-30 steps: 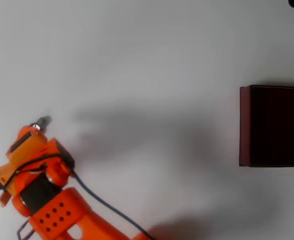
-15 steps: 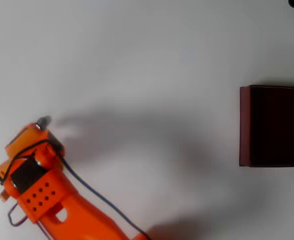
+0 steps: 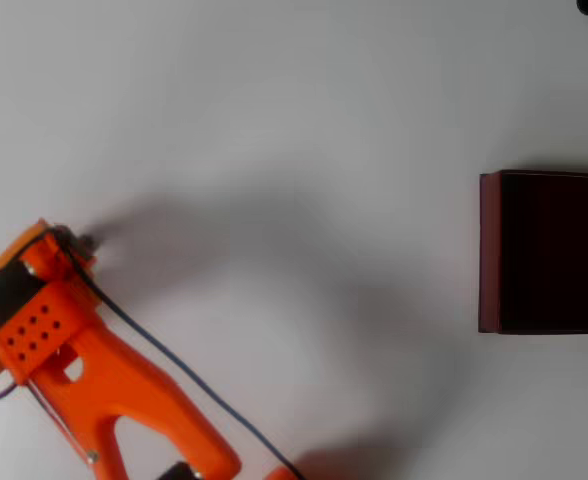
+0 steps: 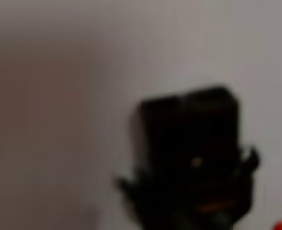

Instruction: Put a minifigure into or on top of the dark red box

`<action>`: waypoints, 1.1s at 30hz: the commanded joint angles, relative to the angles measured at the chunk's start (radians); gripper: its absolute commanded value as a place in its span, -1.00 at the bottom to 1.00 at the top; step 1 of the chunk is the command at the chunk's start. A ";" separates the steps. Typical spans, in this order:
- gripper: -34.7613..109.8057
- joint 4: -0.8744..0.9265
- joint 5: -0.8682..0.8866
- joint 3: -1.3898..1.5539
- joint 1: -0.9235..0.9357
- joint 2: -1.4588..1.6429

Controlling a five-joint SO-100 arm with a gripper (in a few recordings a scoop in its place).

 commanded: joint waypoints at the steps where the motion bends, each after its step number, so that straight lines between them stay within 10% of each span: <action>1: -0.31 0.055 -0.031 -0.109 -0.021 -0.011; 33: -0.31 0.126 -0.063 -0.186 0.048 -0.086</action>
